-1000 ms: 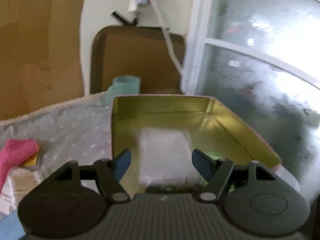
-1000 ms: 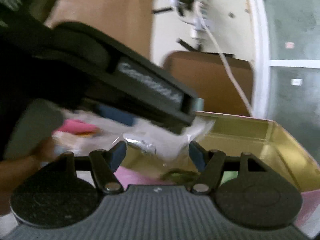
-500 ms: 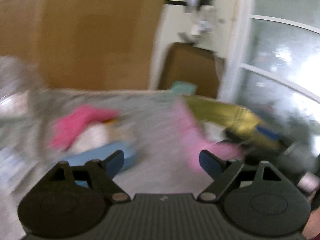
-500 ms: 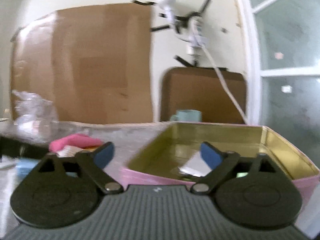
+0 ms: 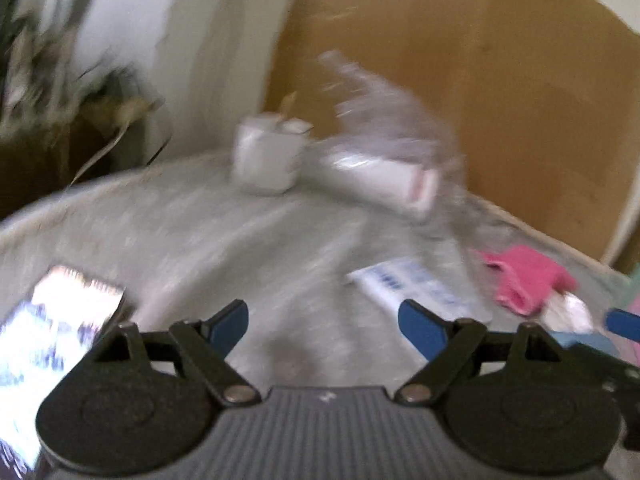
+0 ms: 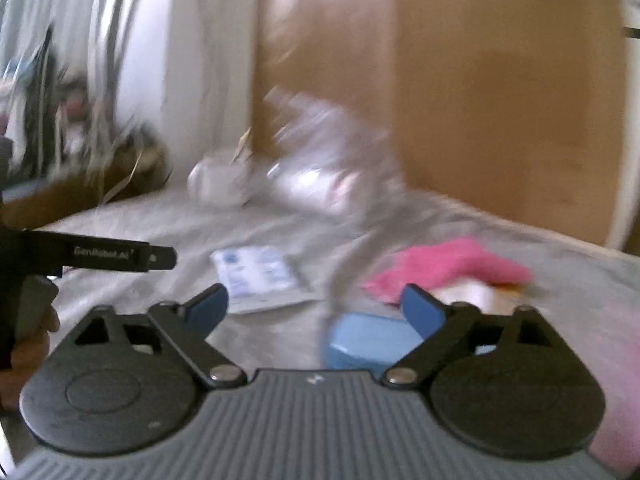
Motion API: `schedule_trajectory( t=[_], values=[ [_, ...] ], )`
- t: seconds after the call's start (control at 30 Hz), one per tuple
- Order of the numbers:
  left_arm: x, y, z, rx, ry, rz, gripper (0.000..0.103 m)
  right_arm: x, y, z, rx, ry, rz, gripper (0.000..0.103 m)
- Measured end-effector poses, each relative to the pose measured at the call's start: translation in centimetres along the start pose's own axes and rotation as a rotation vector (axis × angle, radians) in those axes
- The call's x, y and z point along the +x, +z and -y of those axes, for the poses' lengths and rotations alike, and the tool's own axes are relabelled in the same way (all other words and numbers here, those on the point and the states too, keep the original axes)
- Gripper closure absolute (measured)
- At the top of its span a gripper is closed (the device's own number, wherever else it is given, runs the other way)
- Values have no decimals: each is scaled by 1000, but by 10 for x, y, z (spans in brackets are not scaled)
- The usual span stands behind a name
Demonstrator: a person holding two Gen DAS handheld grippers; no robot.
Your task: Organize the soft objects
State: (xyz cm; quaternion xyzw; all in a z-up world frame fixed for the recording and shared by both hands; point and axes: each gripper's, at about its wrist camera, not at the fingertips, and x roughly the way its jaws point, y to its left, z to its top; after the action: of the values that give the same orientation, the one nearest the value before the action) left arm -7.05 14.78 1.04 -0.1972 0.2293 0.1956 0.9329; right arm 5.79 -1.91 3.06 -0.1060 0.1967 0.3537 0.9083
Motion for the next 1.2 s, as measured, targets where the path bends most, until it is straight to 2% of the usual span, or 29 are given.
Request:
schedule_trajectory(
  t=[0.07,0.17,0.3,0.37,0.43,0.53,0.7,0.77,0.87,0.9,0.93,1.0,1.07,1.1,1.13,1.17,1.2],
  values=[
    [-10,1,-12,-49,-32,68,14,32,10,-17,-75,7,-51,13],
    [-15,1,-12,-45,-47,100,14,72,18,-29,-130,37,-125,13],
    [-16,0,-3,-5,-47,117,14,107,15,-37,-105,72,-227,13],
    [-19,-2,-2,3,-49,124,14,109,13,-31,-33,102,-234,30],
    [-17,-3,-3,-1,-55,124,14,101,14,-25,18,115,-242,33],
    [-15,-3,-6,-14,-65,118,14,73,6,-19,83,174,-253,34],
    [-17,-4,-9,-36,-76,114,10,-4,-18,9,322,338,-248,34],
    [-16,-3,-9,-31,-89,98,10,-43,-32,19,328,303,-201,34],
    [-11,-3,0,21,-110,60,10,-99,-57,27,246,116,-134,34],
    [-9,-3,6,55,-117,47,10,-112,-66,32,266,78,-132,34],
    [-8,-4,12,92,-133,33,10,-121,-76,41,334,81,-134,34],
    [-8,-7,25,143,-160,12,10,-138,-100,68,587,176,-137,34],
    [-11,-11,37,137,-233,-36,10,-147,-127,88,830,296,-127,34],
    [-13,-15,45,123,-284,-68,10,-151,-136,94,906,334,-112,33],
    [-16,-18,55,122,-322,-91,10,-158,-141,98,934,327,-79,33],
    [-19,-23,69,137,-361,-116,10,-166,-141,101,928,259,-56,31],
    [-21,-27,81,155,-387,-135,10,-175,-138,102,895,179,-18,25]
  ],
)
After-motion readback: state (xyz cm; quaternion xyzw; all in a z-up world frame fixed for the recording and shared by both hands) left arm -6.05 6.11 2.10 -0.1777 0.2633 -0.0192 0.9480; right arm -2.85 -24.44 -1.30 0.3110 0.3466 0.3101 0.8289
